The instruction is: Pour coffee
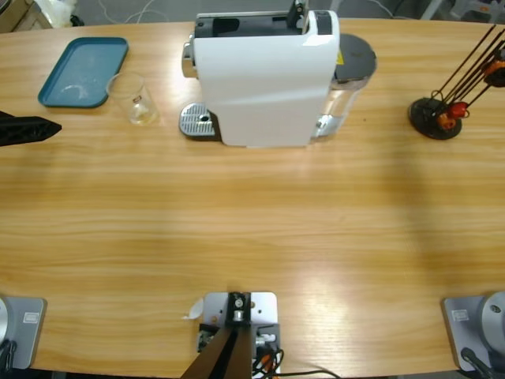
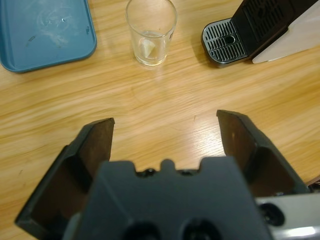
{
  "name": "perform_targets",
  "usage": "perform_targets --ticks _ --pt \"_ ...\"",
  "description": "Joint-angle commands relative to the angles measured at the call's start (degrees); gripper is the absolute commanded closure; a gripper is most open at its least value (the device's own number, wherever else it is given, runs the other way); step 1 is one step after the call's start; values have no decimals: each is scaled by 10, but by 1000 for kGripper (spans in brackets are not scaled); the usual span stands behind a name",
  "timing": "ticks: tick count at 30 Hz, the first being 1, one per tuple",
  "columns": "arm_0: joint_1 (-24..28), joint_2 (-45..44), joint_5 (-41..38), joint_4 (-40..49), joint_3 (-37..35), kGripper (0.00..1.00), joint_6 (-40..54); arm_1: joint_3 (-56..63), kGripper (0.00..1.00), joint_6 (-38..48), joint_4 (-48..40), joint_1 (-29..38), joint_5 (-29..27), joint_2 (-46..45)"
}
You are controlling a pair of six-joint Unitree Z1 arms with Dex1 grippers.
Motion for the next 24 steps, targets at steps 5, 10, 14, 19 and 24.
perform_targets --ticks 5,10,14,19,24 --pt "-5 19 -4 -7 22 110 9 -77 1000 -22 88 5 -19 -27" --pt "-5 19 -4 -8 22 110 9 -100 1000 -26 129 5 -24 -50" --pt "-5 21 -4 -8 22 110 9 -130 1000 -28 171 5 -29 -73" --pt "-5 21 -7 -8 22 110 9 -172 1000 -115 202 72 6 -122" --pt "-5 27 -11 -9 21 110 9 -165 1000 -319 226 322 21 -163"
